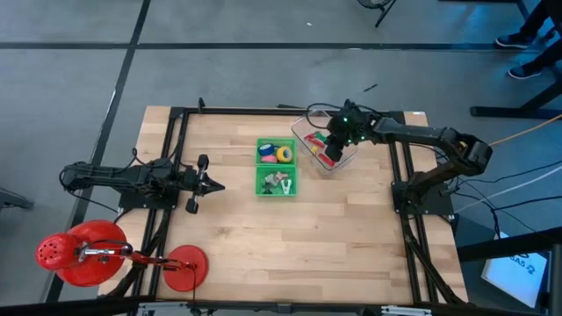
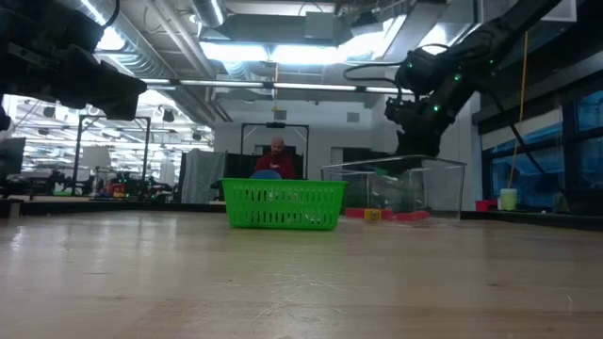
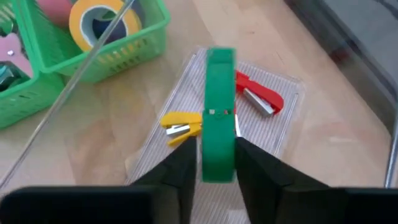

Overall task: Pick and place Stapler, Stapler remover, tape
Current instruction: Put the green mini stapler into the transparent bin, then return to Home Position

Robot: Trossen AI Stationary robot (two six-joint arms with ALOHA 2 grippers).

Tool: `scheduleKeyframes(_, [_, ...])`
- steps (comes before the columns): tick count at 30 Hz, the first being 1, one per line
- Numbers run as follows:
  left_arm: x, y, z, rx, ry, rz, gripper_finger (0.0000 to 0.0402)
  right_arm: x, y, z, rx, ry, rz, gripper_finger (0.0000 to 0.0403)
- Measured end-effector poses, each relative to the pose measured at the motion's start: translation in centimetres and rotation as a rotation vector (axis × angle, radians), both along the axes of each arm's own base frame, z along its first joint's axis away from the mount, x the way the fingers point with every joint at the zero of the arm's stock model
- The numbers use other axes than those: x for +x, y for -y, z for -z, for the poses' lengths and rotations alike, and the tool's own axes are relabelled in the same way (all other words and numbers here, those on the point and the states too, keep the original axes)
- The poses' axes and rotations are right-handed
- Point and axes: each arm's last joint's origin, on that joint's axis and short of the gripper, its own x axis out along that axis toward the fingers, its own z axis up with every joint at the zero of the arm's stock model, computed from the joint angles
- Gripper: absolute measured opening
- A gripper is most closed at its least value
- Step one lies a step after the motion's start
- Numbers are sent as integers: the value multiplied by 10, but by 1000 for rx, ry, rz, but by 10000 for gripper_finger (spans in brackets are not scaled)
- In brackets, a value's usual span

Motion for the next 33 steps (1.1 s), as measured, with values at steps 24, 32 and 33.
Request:
scheduleKeyframes(24, [0, 0, 0, 0, 0, 0, 5, 36, 4, -81, -15, 239, -91, 220])
scheduleKeyframes(32, [0, 0, 0, 0, 0, 0, 8, 60, -46, -115, 48, 361, -216, 221])
scheduleKeyframes(33, [0, 0, 0, 0, 0, 0, 7, 62, -56, -116, 67, 369, -237, 222])
